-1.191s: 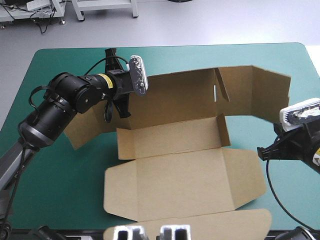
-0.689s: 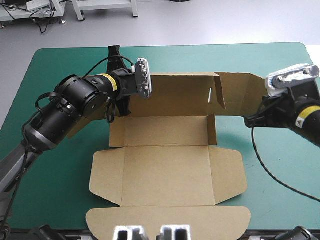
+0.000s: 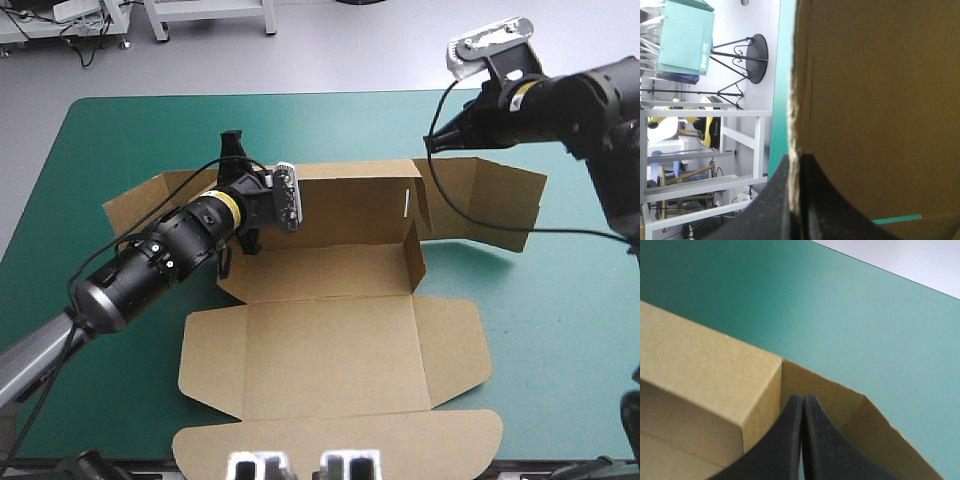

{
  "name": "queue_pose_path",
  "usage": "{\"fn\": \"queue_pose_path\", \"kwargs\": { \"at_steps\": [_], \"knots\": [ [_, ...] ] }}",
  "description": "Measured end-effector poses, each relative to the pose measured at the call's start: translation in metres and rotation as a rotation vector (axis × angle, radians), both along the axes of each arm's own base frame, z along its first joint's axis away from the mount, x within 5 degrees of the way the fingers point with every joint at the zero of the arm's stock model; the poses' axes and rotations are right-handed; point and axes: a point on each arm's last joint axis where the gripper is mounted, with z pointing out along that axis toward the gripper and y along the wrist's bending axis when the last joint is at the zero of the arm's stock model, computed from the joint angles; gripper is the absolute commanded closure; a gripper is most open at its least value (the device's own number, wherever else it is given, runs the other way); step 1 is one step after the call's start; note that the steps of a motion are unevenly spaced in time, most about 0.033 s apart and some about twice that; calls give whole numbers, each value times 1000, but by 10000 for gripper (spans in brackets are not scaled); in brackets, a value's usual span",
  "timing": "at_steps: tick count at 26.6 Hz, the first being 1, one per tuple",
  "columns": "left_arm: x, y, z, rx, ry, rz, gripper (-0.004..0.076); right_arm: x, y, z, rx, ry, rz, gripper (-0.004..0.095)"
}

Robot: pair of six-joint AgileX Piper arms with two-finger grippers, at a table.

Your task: Fold the box

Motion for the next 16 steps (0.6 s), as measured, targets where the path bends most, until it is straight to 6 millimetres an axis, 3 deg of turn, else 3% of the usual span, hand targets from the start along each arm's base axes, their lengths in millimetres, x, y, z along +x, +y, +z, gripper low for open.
{"fn": "queue_pose_path", "kwargs": {
  "at_steps": [4, 6, 16],
  "knots": [
    [-20, 11, -3, -23, -68, -50, 733, 59, -29, -30, 102, 112, -59, 927],
    [-24, 12, -5, -16, -102, -82, 733, 75, -39, -44, 94, 147, -89, 927],
    [-24, 8, -8, -13, -147, -141, 733, 118, -52, -94, 85, 272, -105, 927]
  ]
}}
